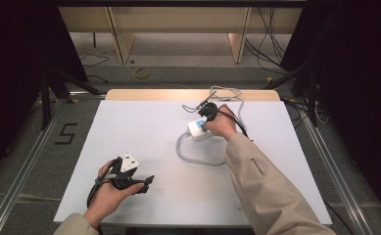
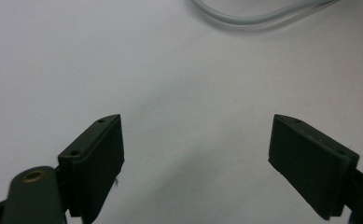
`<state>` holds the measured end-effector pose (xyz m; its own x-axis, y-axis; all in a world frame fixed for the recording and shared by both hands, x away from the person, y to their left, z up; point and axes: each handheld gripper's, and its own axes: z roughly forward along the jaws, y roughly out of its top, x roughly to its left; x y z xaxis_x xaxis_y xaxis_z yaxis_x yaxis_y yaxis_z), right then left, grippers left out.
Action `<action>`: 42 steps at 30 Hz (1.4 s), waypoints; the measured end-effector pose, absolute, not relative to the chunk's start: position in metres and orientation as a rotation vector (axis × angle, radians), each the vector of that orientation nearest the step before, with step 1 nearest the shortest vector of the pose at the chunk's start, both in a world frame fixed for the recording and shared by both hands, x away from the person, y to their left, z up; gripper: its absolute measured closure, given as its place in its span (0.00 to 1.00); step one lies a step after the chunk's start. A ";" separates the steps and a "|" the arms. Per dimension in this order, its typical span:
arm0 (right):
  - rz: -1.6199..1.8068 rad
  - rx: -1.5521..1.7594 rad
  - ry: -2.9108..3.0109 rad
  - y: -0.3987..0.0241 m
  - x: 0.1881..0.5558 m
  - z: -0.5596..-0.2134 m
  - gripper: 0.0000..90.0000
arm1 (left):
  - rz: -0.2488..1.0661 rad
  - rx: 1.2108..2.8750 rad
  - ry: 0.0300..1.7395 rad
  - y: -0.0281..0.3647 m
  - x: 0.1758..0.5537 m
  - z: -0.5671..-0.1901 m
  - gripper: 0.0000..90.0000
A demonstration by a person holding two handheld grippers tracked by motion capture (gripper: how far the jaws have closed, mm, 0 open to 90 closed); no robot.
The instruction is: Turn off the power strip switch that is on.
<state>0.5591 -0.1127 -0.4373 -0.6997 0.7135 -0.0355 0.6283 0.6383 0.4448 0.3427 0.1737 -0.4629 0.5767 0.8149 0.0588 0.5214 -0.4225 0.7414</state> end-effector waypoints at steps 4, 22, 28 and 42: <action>0.607 1.109 2.651 -0.113 0.559 -0.437 1.00 | 0.546 2.116 1.060 0.174 0.343 -0.463 0.20; 0.628 1.125 2.635 -0.114 0.559 -0.438 1.00 | 0.546 2.117 1.059 0.174 0.343 -0.463 0.20; 0.664 1.145 2.618 -0.117 0.560 -0.434 1.00 | 0.546 2.117 1.059 0.174 0.343 -0.463 0.20; 0.765 1.152 2.580 -0.126 0.554 -0.427 1.00 | 0.547 2.118 1.059 0.174 0.343 -0.463 0.20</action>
<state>0.5540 -0.1256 -0.4275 -0.6711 0.7412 0.0156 0.6300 0.5590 0.5391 0.3427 0.1737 -0.4629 0.5770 0.8145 0.0602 0.5207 -0.4236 0.7413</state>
